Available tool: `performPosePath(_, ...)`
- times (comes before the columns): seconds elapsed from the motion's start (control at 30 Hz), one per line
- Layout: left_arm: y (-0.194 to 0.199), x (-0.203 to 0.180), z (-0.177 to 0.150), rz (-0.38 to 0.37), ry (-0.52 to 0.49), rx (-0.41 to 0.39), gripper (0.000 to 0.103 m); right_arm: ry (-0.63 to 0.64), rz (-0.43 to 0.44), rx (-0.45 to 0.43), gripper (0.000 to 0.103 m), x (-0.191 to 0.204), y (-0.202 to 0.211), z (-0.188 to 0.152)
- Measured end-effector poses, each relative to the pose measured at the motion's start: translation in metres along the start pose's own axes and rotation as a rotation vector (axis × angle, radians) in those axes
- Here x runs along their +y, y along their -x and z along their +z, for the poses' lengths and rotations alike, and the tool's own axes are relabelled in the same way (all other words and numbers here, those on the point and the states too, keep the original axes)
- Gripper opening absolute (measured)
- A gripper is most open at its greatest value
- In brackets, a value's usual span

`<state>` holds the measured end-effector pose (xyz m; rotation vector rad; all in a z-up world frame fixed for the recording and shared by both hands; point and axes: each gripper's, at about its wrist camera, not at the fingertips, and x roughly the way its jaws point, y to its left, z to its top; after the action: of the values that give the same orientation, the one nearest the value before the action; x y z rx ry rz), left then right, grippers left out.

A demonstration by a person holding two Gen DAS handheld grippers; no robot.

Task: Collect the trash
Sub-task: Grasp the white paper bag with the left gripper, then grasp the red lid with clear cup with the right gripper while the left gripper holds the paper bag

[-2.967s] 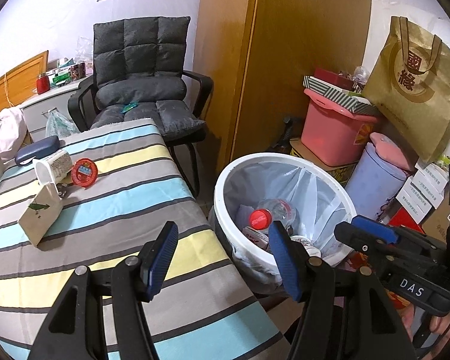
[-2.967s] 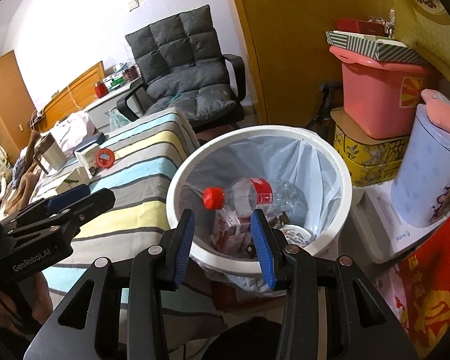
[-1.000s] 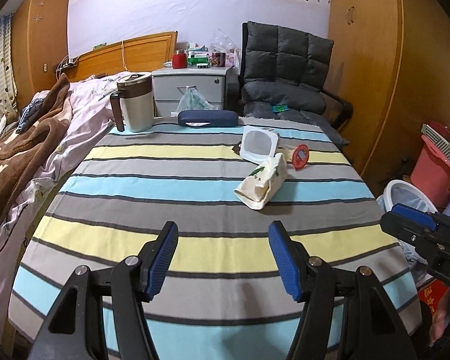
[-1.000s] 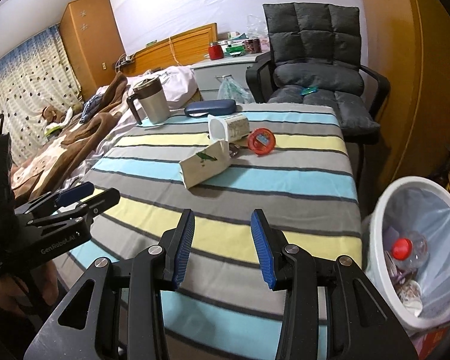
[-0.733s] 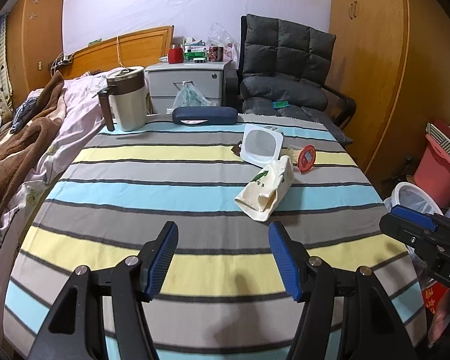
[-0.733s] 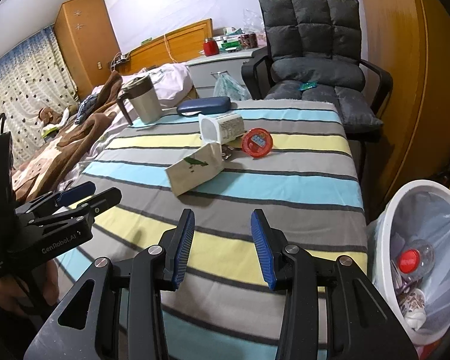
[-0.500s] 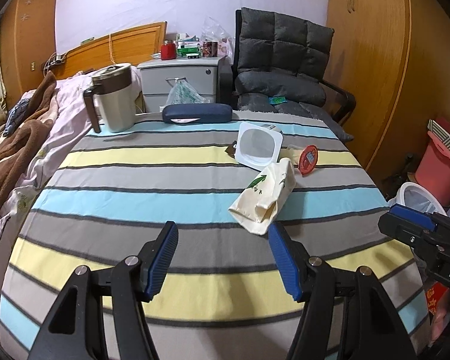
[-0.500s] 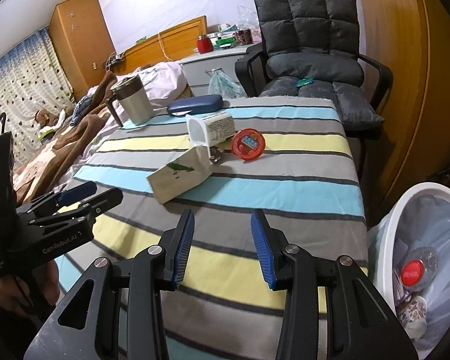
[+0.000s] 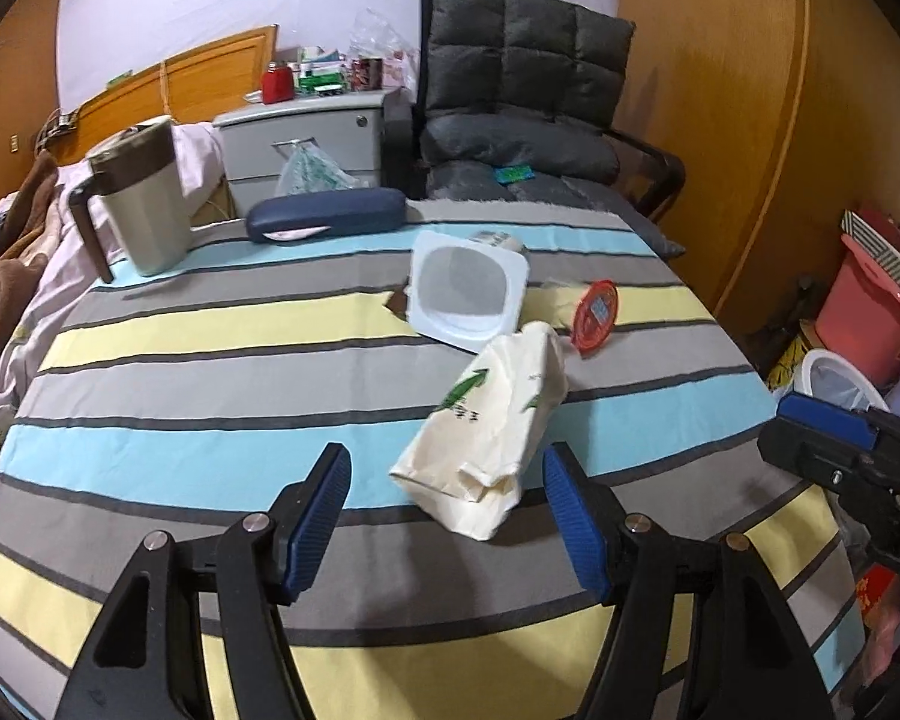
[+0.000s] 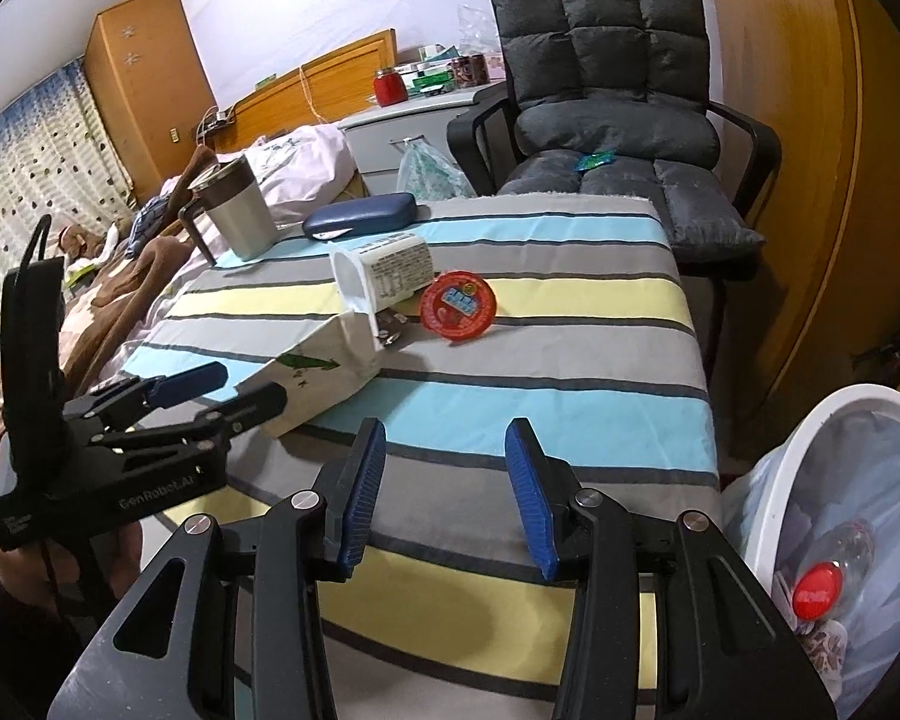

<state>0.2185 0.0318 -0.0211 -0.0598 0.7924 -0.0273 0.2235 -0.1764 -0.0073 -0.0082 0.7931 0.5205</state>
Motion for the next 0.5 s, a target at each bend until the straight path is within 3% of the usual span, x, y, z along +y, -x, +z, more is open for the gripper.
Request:
performPosePath(0.07, -0.003, -0.002, 0.000, -0.023, 0.004, 0.004, 0.060, -0.001, -0.006, 0.002, 0.044, -0.002, -0.001, 0.001)
performPosePath(0.13, -0.005, -0.005, 0.000, -0.030, 0.002, 0.007, 0.035, -0.002, -0.012, 0.002, 0.044, -0.005, -0.002, 0.003)
performPosePath(0.2, -0.005, -0.005, -0.001, -0.041, 0.007, 0.009, 0.022, -0.003, -0.015, 0.004, 0.044, -0.006, -0.003, 0.004)
performPosePath(0.37, -0.003, -0.003, -0.002, -0.045, 0.025, 0.001, 0.019, 0.008, -0.015, 0.009, 0.044, -0.007, -0.007, 0.010)
performPosePath(0.5, 0.005, 0.008, -0.004, -0.007, 0.068, -0.013, 0.018, 0.026, -0.012, 0.007, 0.044, -0.006, -0.017, 0.020)
